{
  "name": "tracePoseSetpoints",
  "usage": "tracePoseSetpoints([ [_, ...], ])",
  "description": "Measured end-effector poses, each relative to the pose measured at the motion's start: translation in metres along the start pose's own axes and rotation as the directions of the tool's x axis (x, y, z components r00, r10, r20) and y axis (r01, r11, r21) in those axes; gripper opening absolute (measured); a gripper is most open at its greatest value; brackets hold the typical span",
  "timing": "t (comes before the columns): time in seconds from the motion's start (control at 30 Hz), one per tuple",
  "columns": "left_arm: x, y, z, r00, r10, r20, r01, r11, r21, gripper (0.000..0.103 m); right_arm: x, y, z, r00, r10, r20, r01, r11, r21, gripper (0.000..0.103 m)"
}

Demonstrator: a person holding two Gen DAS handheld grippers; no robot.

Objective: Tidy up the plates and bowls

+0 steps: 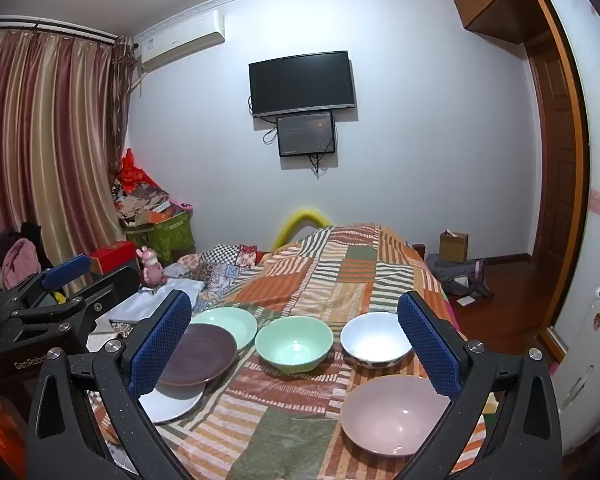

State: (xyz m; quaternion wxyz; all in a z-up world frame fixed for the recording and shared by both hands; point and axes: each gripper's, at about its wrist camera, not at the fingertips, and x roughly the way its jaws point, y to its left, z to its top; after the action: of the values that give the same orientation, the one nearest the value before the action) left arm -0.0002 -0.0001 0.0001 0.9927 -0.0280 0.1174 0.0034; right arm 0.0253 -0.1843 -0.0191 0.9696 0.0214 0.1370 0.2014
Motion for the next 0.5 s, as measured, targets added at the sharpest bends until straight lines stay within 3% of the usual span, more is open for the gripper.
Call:
tracePoseSetpoints([
  [0.5, -0.0051, 0.0052, 0.0033, 1.0, -0.001, 0.007, 0.001, 1.0, -0.002, 0.103, -0.0028, -0.0003, 0.0009, 1.0, 0.003, 0.002, -0.003, 1.0, 0.0, 0.103],
])
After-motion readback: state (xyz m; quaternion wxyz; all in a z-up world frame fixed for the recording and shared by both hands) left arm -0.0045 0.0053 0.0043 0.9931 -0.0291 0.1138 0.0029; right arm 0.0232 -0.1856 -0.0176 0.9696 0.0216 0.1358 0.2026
